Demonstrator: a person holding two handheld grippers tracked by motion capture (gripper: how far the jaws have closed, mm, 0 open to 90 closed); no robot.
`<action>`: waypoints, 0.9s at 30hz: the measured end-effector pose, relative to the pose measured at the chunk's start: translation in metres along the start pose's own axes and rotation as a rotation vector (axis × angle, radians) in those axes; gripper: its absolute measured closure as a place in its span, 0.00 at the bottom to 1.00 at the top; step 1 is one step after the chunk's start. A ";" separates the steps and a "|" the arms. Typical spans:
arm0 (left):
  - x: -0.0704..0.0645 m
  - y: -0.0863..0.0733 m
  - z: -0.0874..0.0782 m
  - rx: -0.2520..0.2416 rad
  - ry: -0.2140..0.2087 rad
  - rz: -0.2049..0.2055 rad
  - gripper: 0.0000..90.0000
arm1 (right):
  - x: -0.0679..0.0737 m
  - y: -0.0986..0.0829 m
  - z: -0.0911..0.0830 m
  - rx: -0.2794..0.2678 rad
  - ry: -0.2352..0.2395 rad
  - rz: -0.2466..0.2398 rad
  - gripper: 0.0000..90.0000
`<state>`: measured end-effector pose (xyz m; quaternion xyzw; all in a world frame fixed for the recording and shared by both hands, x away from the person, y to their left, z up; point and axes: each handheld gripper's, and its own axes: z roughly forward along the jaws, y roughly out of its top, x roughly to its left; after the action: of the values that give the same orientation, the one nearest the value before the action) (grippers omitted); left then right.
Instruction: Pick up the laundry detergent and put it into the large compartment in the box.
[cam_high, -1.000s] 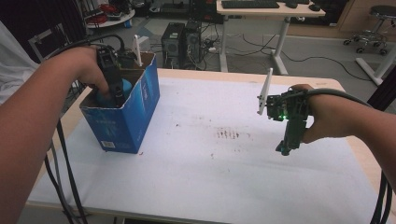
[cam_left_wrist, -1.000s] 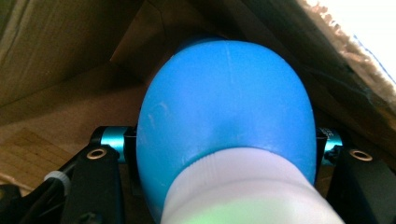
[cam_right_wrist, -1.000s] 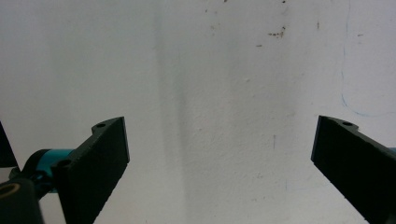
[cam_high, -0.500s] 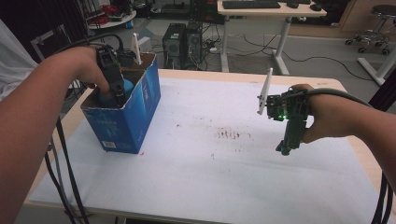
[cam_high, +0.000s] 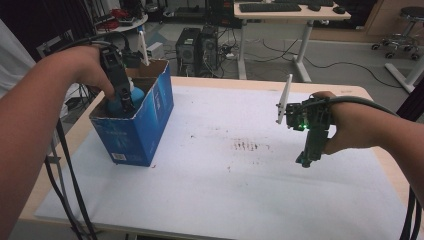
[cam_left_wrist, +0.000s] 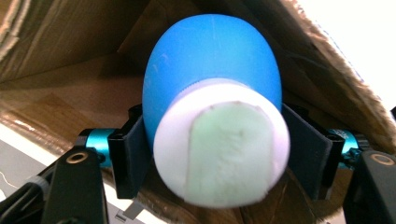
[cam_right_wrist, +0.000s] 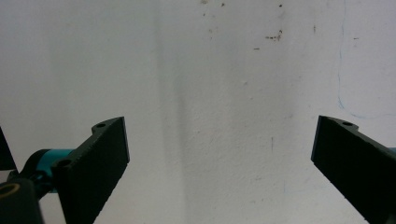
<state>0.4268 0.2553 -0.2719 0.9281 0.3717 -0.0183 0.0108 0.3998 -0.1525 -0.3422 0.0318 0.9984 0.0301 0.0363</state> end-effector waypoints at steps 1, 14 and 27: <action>0.000 0.000 0.000 0.000 0.000 0.000 0.31 | 0.000 0.000 0.000 0.000 0.000 0.000 0.04; -0.008 -0.003 -0.024 0.010 0.012 -0.002 0.27 | 0.000 0.000 -0.001 -0.010 0.003 -0.005 0.04; -0.020 -0.004 -0.056 -0.009 0.045 0.014 0.18 | 0.001 -0.003 -0.006 -0.016 -0.002 -0.001 0.04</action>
<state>0.4111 0.2458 -0.2154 0.9308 0.3655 0.0040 0.0067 0.3981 -0.1554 -0.3364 0.0313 0.9981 0.0380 0.0376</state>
